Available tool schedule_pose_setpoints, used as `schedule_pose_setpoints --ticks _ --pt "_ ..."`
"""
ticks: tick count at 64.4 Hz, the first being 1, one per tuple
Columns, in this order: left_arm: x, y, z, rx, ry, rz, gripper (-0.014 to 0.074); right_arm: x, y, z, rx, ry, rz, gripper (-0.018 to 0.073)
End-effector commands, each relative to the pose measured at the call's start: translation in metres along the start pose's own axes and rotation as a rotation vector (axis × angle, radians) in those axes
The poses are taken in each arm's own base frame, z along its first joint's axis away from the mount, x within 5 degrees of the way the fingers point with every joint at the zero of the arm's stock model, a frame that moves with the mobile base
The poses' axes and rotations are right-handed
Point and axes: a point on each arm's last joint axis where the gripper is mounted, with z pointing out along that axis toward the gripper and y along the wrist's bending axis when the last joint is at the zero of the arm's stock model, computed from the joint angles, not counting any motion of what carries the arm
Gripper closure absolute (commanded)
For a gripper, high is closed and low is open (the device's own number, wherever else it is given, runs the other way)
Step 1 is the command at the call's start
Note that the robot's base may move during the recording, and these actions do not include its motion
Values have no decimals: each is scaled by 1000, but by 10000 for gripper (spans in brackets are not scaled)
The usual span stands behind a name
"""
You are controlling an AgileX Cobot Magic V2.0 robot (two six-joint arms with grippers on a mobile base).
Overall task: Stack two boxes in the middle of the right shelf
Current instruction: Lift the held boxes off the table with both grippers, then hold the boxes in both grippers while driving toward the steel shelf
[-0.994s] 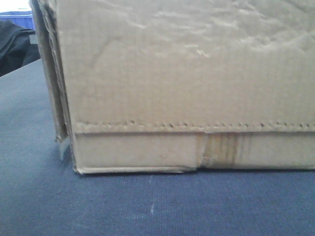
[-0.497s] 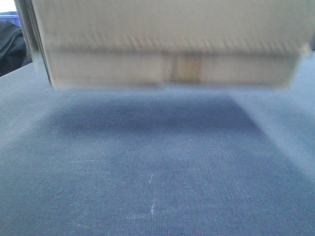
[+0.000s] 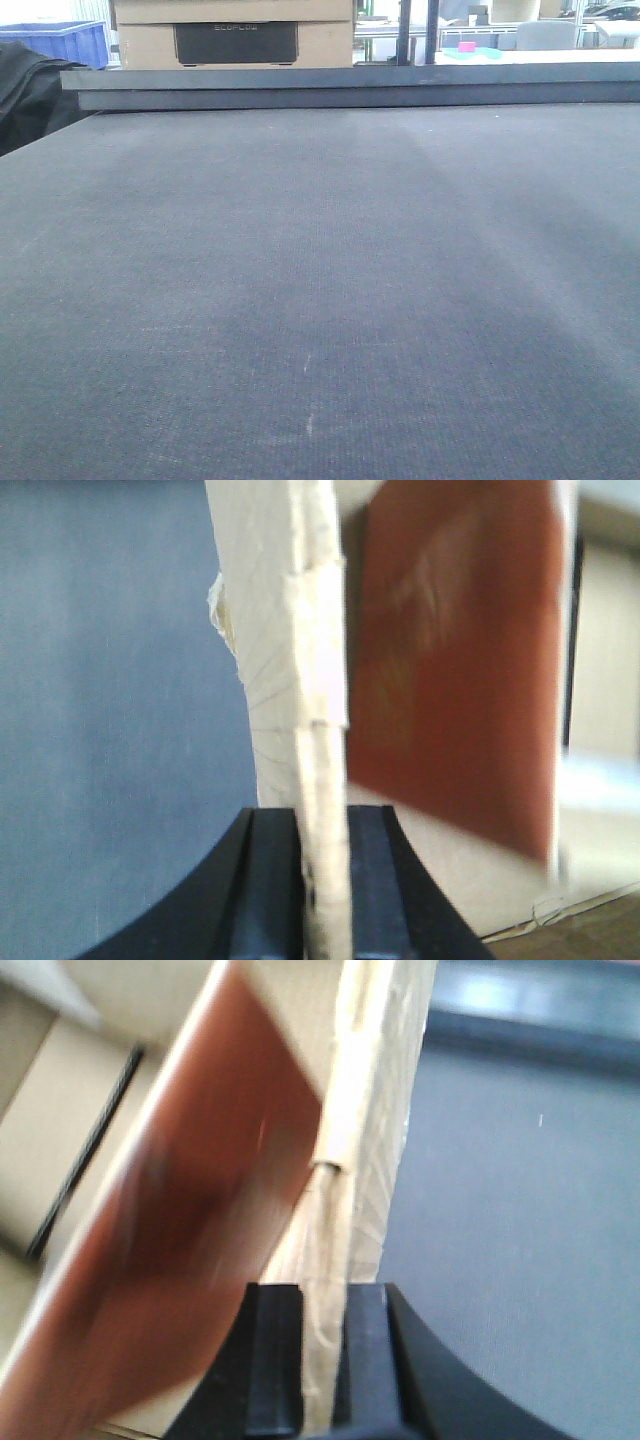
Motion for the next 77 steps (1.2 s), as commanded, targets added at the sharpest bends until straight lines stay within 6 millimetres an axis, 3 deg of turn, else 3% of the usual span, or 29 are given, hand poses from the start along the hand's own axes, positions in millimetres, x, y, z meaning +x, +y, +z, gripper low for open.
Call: schedule_pose_setpoints --ticks 1,77 --pt "-7 0 -15 29 -67 -6 708 -9 4 -14 -15 -84 -8 713" --pt "-7 1 -15 13 -71 -1 708 -9 4 -12 -15 -82 -8 713"
